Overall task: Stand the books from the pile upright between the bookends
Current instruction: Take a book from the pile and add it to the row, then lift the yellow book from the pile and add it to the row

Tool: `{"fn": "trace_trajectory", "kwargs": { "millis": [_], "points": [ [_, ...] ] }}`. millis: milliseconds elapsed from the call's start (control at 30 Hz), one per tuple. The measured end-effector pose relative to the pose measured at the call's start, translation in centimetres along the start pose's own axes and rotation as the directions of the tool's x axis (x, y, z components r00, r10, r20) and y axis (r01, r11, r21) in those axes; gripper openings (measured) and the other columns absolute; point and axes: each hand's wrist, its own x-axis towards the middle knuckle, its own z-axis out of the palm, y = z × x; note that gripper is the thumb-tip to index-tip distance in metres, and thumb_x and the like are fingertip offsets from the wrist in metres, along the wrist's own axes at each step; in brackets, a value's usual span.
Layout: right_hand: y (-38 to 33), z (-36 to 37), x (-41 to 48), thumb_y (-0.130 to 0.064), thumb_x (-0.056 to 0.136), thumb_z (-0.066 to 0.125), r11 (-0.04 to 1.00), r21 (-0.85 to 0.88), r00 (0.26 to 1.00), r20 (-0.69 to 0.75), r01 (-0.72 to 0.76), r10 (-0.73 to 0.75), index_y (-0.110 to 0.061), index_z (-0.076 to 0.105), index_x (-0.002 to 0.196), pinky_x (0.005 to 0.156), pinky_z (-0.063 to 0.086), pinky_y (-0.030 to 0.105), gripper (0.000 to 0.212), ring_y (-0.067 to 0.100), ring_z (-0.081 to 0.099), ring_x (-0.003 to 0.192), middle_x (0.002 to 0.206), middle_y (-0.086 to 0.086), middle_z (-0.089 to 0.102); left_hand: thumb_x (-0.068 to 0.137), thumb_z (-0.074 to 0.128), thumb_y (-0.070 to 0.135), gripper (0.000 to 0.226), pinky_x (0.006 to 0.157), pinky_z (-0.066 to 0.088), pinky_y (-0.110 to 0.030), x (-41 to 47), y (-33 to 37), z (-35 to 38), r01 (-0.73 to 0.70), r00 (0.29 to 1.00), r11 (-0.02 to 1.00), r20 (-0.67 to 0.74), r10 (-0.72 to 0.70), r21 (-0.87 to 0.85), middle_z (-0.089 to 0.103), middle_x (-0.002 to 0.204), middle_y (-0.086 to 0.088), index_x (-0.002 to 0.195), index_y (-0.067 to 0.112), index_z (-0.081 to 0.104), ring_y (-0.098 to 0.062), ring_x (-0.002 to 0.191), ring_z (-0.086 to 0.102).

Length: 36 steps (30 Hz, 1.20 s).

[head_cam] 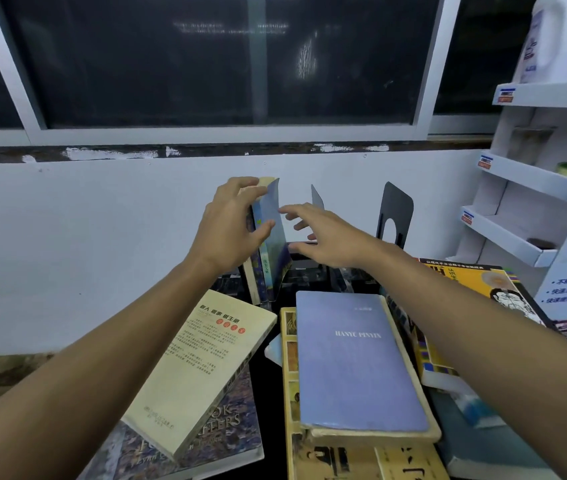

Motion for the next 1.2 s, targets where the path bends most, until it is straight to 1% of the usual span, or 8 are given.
{"fn": "trace_trajectory", "kwargs": {
  "millis": [267, 400, 533, 700, 800, 900, 1133, 1200],
  "points": [
    [3.0, -4.0, -5.8, -0.040, 0.098, 0.062, 0.992, -0.111, 0.999, -0.021, -0.051, 0.049, -0.028, 0.049, 0.141, 0.097, 0.049, 0.027, 0.046, 0.006, 0.052, 0.117, 0.133, -0.007, 0.053, 0.094, 0.069, 0.039, 0.044, 0.106, 0.039, -0.025, -0.4, 6.3, 2.2, -0.108, 0.982, 0.983, 0.136, 0.129, -0.149, 0.058, 0.133, 0.006, 0.134, 0.022, 0.063, -0.009, 0.127, 0.052],
    [5.1, -6.2, -9.6, -0.039, 0.098, 0.061, 0.981, -0.170, 0.995, -0.031, -0.099, 0.095, -0.027, 0.052, 0.139, 0.094, 0.047, 0.025, 0.044, 0.005, 0.051, 0.114, 0.130, -0.008, 0.055, 0.093, 0.071, 0.044, 0.048, 0.101, 0.047, -0.029, -0.3, 8.7, 4.3, -0.095, 0.957, 0.978, 0.252, 0.140, -0.184, 0.061, 0.130, 0.003, 0.134, 0.021, 0.064, -0.009, 0.118, 0.057],
    [7.4, -8.2, -13.8, -0.040, 0.098, 0.062, 0.965, -0.184, 0.983, -0.050, -0.185, 0.179, -0.028, 0.055, 0.136, 0.098, 0.048, 0.030, 0.040, 0.006, 0.051, 0.116, 0.128, -0.009, 0.055, 0.093, 0.071, 0.044, 0.050, 0.096, 0.041, -0.020, -0.1, 11.1, 6.5, -0.088, 0.919, 0.980, 0.365, 0.149, -0.178, 0.063, 0.133, 0.001, 0.135, 0.018, 0.064, -0.013, 0.120, 0.060],
    [10.6, -10.8, -19.0, -0.041, 0.097, 0.061, 0.937, -0.192, 0.956, -0.066, -0.293, 0.286, -0.030, 0.056, 0.133, 0.099, 0.045, 0.029, 0.037, 0.005, 0.050, 0.117, 0.128, -0.012, 0.055, 0.092, 0.070, 0.047, 0.052, 0.105, 0.048, -0.031, 0.5, 13.8, 9.2, -0.053, 0.868, 0.975, 0.474, 0.152, -0.216, 0.063, 0.134, 0.001, 0.135, 0.018, 0.063, -0.016, 0.124, 0.059],
    [12.5, -11.9, -21.7, -0.040, 0.098, 0.061, 0.919, -0.191, 0.938, -0.075, -0.346, 0.337, -0.031, 0.057, 0.131, 0.095, 0.047, 0.025, 0.034, 0.004, 0.052, 0.113, 0.124, -0.012, 0.056, 0.091, 0.069, 0.052, 0.059, 0.104, 0.046, -0.029, 1.1, 14.7, 10.7, -0.036, 0.835, 0.980, 0.533, 0.138, -0.197, 0.060, 0.138, 0.001, 0.139, 0.018, 0.060, -0.016, 0.128, 0.056],
    [14.1, -12.5, -24.1, -0.049, 0.095, 0.061, 0.902, -0.221, 0.929, -0.111, -0.371, 0.354, -0.034, 0.059, 0.126, 0.094, 0.051, 0.034, 0.034, 0.001, 0.055, 0.107, 0.119, -0.015, 0.058, 0.090, 0.066, 0.055, 0.062, 0.101, 0.043, -0.026, 1.6, 15.3, 11.8, -0.035, 0.797, 0.986, 0.590, 0.127, -0.165, 0.060, 0.140, 0.000, 0.140, 0.019, 0.059, -0.016, 0.129, 0.055],
    [16.1, -13.0, -26.6, -0.051, 0.096, 0.057, 0.889, -0.224, 0.917, -0.126, -0.399, 0.379, -0.032, 0.060, 0.127, 0.096, 0.051, 0.037, 0.037, 0.003, 0.054, 0.111, 0.122, -0.014, 0.060, 0.092, 0.064, 0.054, 0.053, 0.095, 0.036, -0.023, 2.4, 16.1, 12.9, -0.017, 0.728, 0.989, 0.676, 0.113, -0.147, 0.062, 0.138, -0.001, 0.136, 0.024, 0.064, -0.017, 0.127, 0.055],
    [16.7, -12.8, -26.9, -0.056, 0.095, 0.055, 0.879, -0.217, 0.905, -0.128, -0.425, 0.407, -0.033, 0.060, 0.127, 0.096, 0.052, 0.038, 0.040, 0.003, 0.053, 0.110, 0.121, -0.014, 0.060, 0.085, 0.060, 0.065, 0.065, 0.092, 0.036, -0.025, 2.5, 16.2, 13.1, -0.009, 0.697, 0.991, 0.710, 0.101, -0.133, 0.064, 0.133, 0.000, 0.135, 0.024, 0.065, -0.016, 0.119, 0.057]
  ]
}}
